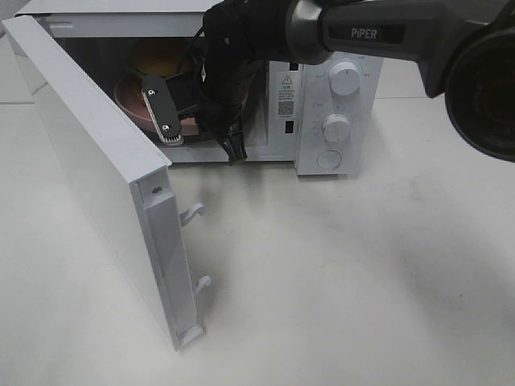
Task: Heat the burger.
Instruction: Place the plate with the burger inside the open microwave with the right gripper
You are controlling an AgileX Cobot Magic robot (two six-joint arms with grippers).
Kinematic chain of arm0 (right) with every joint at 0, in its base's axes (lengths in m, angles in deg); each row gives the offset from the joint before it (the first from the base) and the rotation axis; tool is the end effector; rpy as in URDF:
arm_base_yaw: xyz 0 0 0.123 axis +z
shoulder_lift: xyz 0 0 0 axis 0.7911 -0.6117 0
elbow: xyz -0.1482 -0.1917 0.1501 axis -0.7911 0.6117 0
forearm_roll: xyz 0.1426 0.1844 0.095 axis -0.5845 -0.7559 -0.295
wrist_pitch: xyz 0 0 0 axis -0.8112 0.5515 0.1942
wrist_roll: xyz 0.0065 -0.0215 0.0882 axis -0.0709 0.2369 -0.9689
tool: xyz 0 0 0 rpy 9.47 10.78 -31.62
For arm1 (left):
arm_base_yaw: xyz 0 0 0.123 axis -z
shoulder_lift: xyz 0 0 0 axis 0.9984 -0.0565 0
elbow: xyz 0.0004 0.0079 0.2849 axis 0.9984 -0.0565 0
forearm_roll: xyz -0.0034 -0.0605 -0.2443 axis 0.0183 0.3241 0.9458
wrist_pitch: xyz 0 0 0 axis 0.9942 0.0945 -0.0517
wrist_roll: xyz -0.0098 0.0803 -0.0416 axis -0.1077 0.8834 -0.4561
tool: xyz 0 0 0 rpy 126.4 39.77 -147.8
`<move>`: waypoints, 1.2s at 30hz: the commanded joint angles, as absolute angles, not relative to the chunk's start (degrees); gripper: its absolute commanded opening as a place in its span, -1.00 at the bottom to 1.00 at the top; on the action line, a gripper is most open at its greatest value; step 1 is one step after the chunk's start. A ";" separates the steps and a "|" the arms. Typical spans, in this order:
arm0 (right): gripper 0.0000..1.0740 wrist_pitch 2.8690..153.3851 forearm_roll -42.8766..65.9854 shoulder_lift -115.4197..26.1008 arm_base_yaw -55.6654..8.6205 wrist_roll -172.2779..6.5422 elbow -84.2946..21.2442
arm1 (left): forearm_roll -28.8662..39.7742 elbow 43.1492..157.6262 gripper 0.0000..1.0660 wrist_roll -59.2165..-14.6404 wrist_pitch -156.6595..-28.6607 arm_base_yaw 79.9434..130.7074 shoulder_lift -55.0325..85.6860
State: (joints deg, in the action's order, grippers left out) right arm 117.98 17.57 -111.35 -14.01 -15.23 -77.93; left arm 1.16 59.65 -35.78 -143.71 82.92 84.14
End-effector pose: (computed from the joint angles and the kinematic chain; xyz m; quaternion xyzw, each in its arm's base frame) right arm 0.4195 0.3240 0.1727 -0.7941 0.5157 -0.1330 0.2928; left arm -0.0084 -0.0150 0.2805 0.0136 0.8505 -0.0499 0.5234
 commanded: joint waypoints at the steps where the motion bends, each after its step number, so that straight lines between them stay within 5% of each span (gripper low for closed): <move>1: -0.82 115.00 18.77 -111.52 -14.13 -17.35 -79.42 | 1.21 59.65 0.83 -36.07 -142.97 82.81 85.00; 12: -0.11 114.08 19.92 -112.55 -14.13 -22.28 -79.54 | 1.21 59.65 0.83 -36.07 -142.97 82.81 85.00; 29: 0.02 109.78 16.60 -106.88 -14.13 -22.62 -70.77 | 1.21 59.65 0.83 -36.07 -142.97 82.81 85.00; 36: 0.32 106.29 16.54 -102.13 -14.13 -22.74 -62.58 | 1.21 59.65 0.83 -36.07 -142.97 82.81 85.00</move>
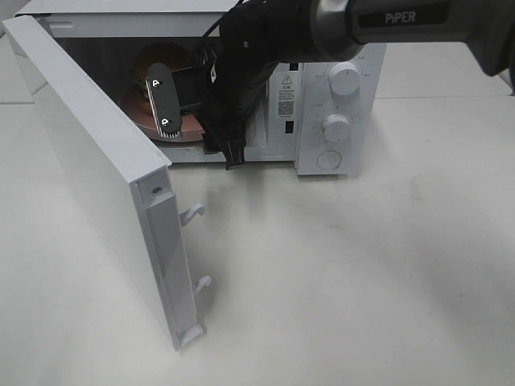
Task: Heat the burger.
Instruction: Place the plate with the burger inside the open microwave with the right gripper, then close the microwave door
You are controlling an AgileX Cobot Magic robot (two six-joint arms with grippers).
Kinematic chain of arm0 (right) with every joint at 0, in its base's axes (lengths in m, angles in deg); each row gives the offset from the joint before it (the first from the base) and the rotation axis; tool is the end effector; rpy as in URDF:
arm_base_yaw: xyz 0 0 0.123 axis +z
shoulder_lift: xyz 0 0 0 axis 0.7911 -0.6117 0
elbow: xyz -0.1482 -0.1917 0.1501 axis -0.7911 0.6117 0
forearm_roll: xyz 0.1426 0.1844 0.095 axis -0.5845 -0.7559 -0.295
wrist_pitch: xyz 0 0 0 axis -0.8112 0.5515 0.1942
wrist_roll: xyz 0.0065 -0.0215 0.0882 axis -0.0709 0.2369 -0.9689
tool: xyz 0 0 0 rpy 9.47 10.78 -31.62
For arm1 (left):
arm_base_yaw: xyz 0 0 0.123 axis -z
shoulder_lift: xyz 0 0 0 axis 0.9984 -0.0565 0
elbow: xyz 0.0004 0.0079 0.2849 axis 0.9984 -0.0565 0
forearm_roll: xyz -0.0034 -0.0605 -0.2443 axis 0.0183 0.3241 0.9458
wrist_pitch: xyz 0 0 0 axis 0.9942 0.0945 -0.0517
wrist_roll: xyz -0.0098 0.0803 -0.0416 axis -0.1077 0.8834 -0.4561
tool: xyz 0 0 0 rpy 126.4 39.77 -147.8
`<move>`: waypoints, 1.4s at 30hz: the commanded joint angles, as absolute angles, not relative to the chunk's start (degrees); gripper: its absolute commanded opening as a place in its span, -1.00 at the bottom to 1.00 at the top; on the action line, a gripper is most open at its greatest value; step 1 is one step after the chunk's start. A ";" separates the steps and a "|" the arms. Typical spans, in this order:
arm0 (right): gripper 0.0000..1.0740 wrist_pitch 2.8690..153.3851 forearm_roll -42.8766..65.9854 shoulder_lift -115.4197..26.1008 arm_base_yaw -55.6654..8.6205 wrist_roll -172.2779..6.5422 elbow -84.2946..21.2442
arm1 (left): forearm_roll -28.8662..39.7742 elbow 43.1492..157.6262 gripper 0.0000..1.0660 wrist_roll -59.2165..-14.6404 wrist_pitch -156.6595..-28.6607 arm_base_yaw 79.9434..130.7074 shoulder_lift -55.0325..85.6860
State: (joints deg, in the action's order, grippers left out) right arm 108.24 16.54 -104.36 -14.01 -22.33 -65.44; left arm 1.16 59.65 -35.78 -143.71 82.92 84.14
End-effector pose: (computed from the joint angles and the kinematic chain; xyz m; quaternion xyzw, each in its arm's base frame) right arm 0.4000 0.3112 0.1799 -0.7507 0.5570 -0.1121 0.3370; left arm -0.0084 -0.0150 0.2805 0.0136 0.8505 -0.0499 0.5234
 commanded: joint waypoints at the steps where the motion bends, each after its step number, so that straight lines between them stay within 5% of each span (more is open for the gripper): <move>1: 0.32 106.29 16.54 -102.13 -14.13 -22.74 -62.58 | 1.21 59.65 0.83 -36.07 -142.97 82.81 85.00; 10: 0.48 102.79 16.54 -95.54 -14.13 -23.48 -53.07 | 1.21 59.65 0.83 -36.07 -142.97 82.81 85.00; 42: 0.41 100.44 18.72 -72.28 -15.56 -31.73 -29.18 | 1.21 59.65 0.83 -36.07 -142.97 82.81 85.00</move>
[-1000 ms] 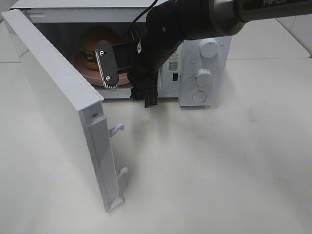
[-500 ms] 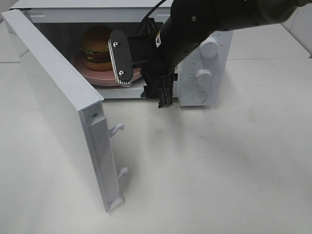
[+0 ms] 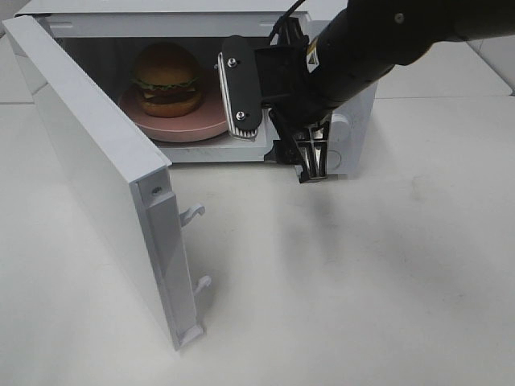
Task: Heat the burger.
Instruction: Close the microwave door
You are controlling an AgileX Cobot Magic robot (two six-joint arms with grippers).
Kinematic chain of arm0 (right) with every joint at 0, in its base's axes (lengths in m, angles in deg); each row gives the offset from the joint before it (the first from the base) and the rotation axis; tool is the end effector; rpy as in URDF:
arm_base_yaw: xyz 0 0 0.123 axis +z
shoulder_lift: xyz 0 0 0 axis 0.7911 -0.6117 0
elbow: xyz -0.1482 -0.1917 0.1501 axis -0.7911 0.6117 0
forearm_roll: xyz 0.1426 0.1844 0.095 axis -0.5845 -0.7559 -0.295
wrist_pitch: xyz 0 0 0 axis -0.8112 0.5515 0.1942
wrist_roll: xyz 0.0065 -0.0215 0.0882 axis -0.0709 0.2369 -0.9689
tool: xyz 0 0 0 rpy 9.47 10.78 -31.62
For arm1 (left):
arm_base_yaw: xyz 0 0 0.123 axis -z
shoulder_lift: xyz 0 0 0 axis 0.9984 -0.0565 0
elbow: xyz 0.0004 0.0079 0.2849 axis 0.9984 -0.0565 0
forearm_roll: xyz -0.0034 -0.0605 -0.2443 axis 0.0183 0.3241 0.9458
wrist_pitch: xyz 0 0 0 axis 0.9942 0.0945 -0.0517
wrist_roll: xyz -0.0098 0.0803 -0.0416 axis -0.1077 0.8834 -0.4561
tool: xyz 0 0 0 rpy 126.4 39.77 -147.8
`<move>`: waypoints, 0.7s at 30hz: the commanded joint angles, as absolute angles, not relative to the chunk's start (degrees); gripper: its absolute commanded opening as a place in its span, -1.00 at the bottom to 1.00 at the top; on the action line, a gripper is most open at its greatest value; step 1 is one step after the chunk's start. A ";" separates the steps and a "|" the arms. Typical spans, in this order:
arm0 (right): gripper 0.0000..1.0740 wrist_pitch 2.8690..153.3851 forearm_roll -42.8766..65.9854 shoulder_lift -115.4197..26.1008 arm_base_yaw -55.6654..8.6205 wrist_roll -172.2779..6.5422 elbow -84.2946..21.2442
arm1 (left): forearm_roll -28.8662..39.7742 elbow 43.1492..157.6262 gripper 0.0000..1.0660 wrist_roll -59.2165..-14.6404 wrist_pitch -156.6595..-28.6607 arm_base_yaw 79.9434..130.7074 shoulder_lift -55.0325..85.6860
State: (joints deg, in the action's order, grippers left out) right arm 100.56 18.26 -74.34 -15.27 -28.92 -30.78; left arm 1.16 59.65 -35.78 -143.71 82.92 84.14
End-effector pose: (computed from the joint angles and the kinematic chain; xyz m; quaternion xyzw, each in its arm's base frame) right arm 0.3034 0.2244 0.2403 -0.7128 0.5895 -0.1074 0.3645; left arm -0.0084 -0.0150 0.2805 0.0136 0.8505 -0.0499 0.5234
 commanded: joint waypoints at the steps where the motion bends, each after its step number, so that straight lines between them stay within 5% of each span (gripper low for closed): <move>1: 0.41 100.44 18.72 -70.90 -15.56 -33.91 -27.80 | 1.21 59.65 0.83 -36.07 -142.97 82.81 85.00; 21: 0.41 103.94 18.72 -56.58 -15.56 -63.65 -14.91 | 1.21 59.65 0.83 -36.07 -142.97 82.81 85.00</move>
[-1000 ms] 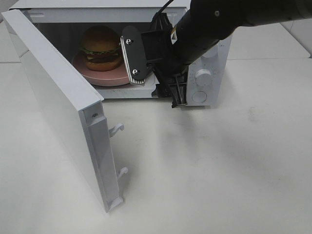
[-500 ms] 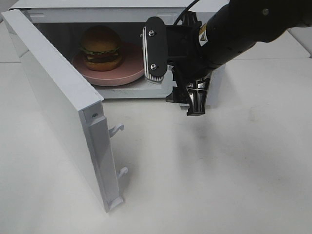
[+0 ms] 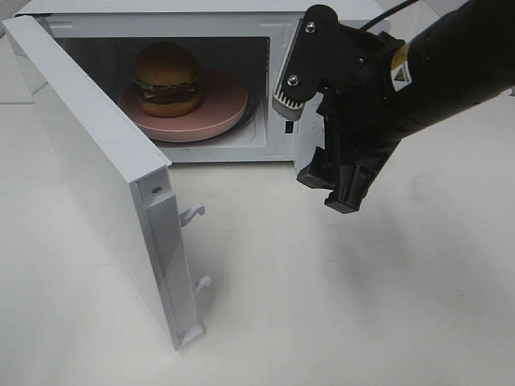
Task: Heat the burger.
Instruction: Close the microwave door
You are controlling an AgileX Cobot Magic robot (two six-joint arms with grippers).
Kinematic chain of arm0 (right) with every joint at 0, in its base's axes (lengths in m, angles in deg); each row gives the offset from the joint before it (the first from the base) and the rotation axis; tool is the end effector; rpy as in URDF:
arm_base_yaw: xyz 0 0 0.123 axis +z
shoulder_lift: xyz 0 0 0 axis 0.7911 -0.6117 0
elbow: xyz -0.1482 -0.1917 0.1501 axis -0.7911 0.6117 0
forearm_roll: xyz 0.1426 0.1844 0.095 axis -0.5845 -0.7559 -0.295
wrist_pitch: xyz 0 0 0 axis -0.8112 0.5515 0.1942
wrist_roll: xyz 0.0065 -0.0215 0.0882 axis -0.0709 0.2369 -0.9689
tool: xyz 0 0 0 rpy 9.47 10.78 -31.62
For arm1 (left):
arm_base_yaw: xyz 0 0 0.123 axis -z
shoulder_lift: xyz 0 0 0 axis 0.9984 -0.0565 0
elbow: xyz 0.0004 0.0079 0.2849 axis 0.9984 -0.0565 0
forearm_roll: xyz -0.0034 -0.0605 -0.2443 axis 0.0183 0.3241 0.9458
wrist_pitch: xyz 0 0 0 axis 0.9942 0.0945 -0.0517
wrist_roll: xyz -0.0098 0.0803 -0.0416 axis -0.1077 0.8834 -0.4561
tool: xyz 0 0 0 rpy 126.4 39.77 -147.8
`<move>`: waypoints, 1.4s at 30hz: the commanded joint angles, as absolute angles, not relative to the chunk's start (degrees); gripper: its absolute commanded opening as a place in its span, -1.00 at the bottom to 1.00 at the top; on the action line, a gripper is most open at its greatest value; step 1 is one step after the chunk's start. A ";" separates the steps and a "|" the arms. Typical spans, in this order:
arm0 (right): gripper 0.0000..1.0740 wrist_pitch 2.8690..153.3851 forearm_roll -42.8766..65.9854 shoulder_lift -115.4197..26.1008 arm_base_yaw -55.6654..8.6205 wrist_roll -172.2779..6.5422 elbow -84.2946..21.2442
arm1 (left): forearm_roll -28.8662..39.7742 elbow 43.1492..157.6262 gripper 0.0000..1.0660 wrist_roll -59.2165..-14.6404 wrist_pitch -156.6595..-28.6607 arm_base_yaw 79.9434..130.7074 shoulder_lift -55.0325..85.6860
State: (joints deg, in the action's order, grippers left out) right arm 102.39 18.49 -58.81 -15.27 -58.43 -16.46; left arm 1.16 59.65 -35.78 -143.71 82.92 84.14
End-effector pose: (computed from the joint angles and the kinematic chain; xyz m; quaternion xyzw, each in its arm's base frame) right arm 0.2437 0.1789 0.2558 -0.5406 0.7529 -0.0139 0.3750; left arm -0.0084 -0.0150 0.2805 0.0136 0.8505 -0.0499 0.5234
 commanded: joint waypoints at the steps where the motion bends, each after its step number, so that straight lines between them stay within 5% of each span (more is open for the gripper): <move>1: 0.41 105.26 18.72 -55.32 -15.56 -67.60 -13.71 | 1.21 59.65 0.83 -36.07 -142.97 82.81 85.00; 15: 0.41 120.27 18.60 -45.35 -15.56 -87.42 -9.12 | 1.21 59.65 0.83 -36.07 -142.97 82.81 85.00; 42: 0.41 142.21 18.66 -21.17 -15.56 -90.69 -5.80 | 1.21 59.65 0.83 -36.07 -142.97 82.81 85.00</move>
